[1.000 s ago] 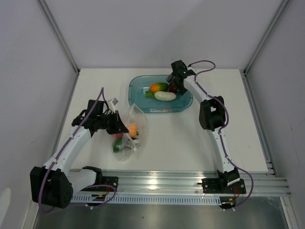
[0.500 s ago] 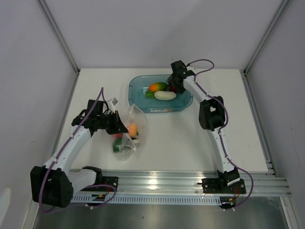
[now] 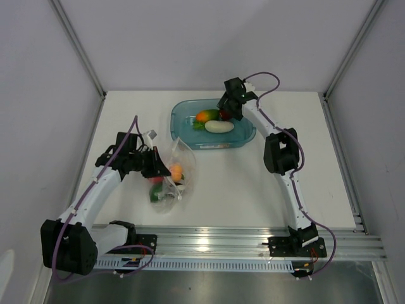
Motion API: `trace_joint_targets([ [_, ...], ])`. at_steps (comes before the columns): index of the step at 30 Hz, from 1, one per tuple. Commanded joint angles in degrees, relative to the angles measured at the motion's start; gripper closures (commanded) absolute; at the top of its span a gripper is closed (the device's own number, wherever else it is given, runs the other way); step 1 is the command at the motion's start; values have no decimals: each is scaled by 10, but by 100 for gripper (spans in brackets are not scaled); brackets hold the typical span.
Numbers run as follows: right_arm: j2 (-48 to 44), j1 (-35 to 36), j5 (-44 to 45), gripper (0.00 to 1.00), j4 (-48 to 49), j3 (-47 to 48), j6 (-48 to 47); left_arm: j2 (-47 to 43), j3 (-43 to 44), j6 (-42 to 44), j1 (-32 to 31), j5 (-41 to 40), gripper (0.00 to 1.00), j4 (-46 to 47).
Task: Place the food in the zip-top bag and seal the zipper
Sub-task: Pick up the fake fruit from the bin.
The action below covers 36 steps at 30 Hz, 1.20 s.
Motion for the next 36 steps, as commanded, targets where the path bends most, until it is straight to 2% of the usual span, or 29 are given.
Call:
trace_joint_targets([
  [1,-84,17,-7,100,29,-3,-49,-12,9,17,5,13,99,16],
  [8,-149,33,-49,100,35,-38,-114,-3,3,15,6,19,99,25],
  [15,-197,65,-175,100,-2,-54,-210,23,12,16,6,32,99,31],
  [19,-240,88,-233,100,-11,-127,-236,39,19,29,7,33,99,23],
  [26,-313,150,-210,100,-52,-222,-278,39,11,30,7,49,99,22],
  [36,-371,191,-253,100,-150,-216,-326,32,-8,-4,7,67,99,42],
])
